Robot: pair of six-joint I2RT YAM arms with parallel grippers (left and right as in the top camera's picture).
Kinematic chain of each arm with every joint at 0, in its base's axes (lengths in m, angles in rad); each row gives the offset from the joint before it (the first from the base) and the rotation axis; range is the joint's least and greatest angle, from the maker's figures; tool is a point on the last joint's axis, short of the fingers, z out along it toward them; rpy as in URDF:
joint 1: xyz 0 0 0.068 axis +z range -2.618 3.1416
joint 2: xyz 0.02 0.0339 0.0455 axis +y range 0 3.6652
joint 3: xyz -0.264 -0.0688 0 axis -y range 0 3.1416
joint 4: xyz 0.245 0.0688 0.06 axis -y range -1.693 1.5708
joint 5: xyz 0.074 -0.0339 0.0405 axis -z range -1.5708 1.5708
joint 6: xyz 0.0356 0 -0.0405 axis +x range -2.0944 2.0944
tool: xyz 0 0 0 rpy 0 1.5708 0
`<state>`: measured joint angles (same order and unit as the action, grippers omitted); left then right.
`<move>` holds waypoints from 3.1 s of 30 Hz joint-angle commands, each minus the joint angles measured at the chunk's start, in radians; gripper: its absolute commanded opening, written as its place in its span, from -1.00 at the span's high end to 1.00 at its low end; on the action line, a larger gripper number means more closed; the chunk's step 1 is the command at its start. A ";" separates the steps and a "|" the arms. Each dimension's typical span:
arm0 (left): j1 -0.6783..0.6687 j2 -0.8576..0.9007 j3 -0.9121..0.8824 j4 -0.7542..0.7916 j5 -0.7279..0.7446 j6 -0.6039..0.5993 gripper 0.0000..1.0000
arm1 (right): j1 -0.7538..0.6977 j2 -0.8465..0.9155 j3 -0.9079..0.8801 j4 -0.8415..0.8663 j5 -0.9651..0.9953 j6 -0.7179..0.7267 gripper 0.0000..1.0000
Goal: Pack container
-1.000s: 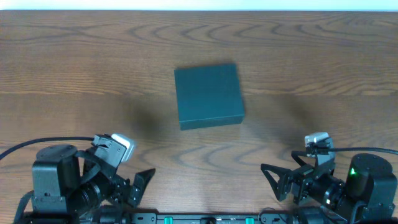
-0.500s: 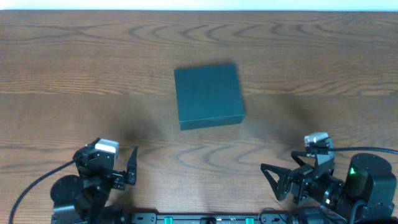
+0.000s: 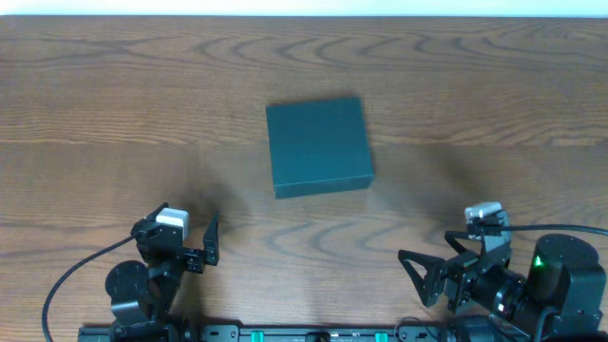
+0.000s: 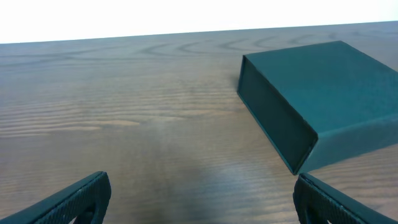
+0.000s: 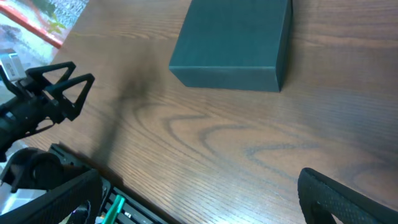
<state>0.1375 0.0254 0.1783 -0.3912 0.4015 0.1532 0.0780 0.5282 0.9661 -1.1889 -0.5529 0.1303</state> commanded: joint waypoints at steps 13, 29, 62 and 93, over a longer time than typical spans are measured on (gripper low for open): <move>-0.017 -0.022 -0.071 0.037 0.052 -0.011 -0.90 | 0.008 -0.003 -0.002 0.000 -0.011 0.011 -0.99; -0.022 -0.021 -0.071 0.037 0.052 -0.012 -0.90 | 0.008 -0.003 -0.002 0.000 -0.011 0.011 -0.99; -0.022 -0.022 -0.071 0.037 0.052 -0.011 -0.91 | 0.093 -0.523 -0.752 0.576 0.519 0.071 -0.98; -0.022 -0.021 -0.071 0.037 0.052 -0.011 -0.90 | 0.093 -0.519 -0.814 0.594 0.520 0.112 -0.98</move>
<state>0.1196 0.0109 0.1287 -0.3511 0.4419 0.1532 0.1623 0.0147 0.1566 -0.5980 -0.0479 0.2287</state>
